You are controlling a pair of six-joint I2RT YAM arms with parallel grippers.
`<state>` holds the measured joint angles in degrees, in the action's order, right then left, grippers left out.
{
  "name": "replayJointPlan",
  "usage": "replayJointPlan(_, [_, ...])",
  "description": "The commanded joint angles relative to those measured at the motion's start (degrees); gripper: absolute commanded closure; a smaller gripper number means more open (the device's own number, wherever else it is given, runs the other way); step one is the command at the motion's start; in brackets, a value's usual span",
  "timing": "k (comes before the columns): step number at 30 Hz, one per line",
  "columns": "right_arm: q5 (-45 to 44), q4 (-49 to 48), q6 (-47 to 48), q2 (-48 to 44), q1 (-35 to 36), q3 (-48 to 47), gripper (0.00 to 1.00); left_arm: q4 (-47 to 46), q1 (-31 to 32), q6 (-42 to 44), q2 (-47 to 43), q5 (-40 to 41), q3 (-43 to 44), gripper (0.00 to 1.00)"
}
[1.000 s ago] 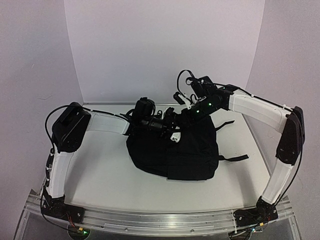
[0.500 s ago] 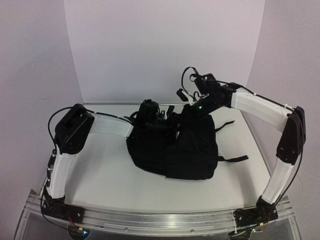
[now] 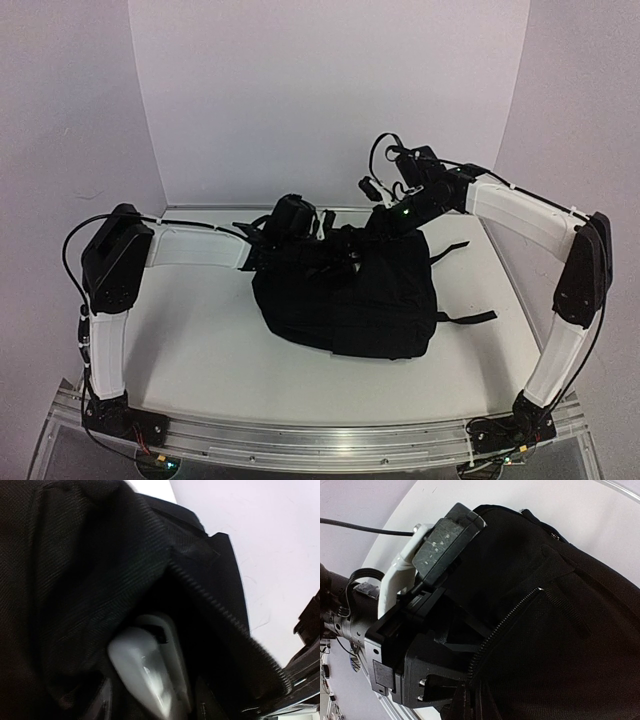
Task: Pack the student bag
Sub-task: Place the stationery in the student bag.
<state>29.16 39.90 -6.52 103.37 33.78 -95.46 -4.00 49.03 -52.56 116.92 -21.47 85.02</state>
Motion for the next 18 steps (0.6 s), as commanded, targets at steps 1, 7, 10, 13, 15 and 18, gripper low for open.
replayJointPlan(1, [3.86, -3.2, -0.89, -0.89, 0.07, -0.47, 1.0, 2.05, -0.06, 0.86, -2.48, 2.79, -1.85, 0.54])
replayJointPlan(7, [4.57, -3.18, -1.07, -0.97, 0.09, 0.39, 1.0, -3.42, 0.11, 0.57, 1.82, -3.76, 0.69, 0.77])
replayJointPlan(10, [4.47, -3.18, -1.0, -1.11, 0.07, 0.7, 1.0, -6.69, 0.26, -1.03, 5.03, -7.06, 2.35, 0.8])
replayJointPlan(13, [4.52, -3.22, -0.94, -1.21, 0.09, 0.86, 1.0, -6.21, 1.04, -0.34, 7.59, -7.97, 5.42, 0.81])
replayJointPlan(15, [4.71, -3.19, -0.98, -1.06, 0.11, 0.82, 1.0, -4.99, 1.65, 0.64, 9.07, -8.71, 8.15, 0.81])
replayJointPlan(18, [5.13, -3.19, -1.13, -0.76, 0.06, 0.8, 1.0, -3.63, 2.31, 1.87, 11.04, -10.13, 11.82, 0.81])
